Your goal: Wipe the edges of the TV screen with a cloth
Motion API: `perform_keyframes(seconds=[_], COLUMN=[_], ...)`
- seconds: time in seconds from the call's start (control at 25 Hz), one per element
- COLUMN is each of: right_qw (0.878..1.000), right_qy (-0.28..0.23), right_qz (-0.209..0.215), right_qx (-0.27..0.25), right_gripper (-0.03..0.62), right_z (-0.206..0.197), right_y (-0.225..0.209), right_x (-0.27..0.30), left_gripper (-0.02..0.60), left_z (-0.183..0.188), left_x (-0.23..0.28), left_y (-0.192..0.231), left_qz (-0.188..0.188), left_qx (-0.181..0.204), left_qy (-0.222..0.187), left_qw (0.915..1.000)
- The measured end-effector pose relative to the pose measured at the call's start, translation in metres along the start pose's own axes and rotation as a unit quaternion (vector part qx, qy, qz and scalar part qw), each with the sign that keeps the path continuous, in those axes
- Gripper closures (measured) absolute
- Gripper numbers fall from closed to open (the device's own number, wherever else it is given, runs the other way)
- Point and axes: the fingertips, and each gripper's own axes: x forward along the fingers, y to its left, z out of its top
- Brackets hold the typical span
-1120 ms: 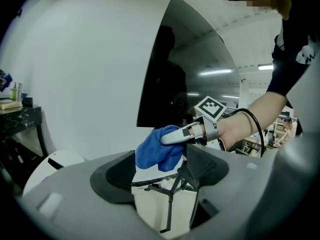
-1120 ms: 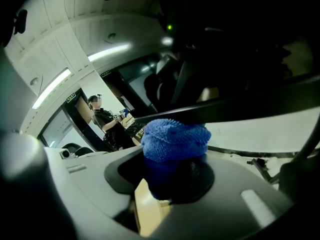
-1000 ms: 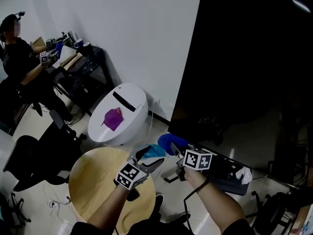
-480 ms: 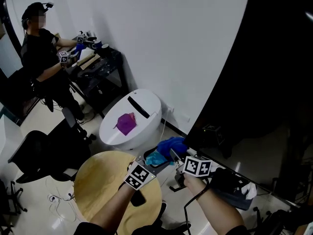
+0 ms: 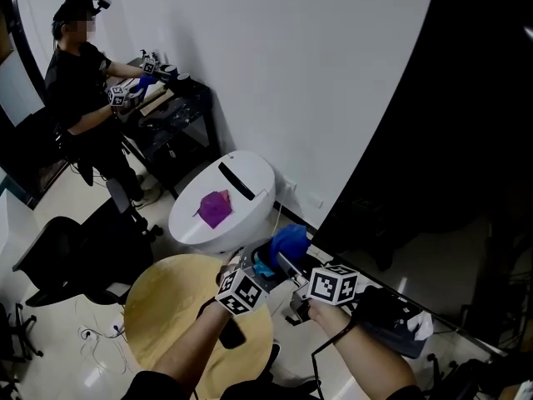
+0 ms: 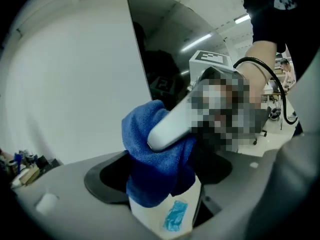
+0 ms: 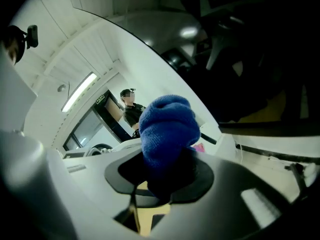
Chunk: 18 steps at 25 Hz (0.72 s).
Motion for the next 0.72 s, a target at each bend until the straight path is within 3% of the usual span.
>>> perform_keyframes(seconds=[0.24, 0.36, 0.56, 0.72], right_qw=[1.000, 1.000, 0.999, 0.997], right_qy=[-0.003, -0.011, -0.036, -0.062], right_qz=[0.007, 0.005, -0.003, -0.031], right_qx=[0.004, 0.003, -0.011, -0.032], right_gripper=[0.448, 0.388, 0.339, 0.327], right_z=[0.001, 0.002, 0.011, 0.019], right_y=[0.005, 0.004, 0.002, -0.001], right_x=[-0.012, -0.019, -0.036, -0.062], left_gripper=[0.337, 0.441, 0.462, 0.463], left_z=[0.005, 0.008, 0.012, 0.005], left_x=[-0.002, 0.000, 0.007, 0.011], left_y=[-0.006, -0.011, -0.009, 0.005], left_qz=[-0.030, -0.044, -0.039, -0.023], left_qx=[-0.061, -0.103, -0.171, -0.204], left_qy=[-0.032, -0.051, -0.074, -0.054], left_qw=[0.9972, 0.9924, 0.9818, 0.9773])
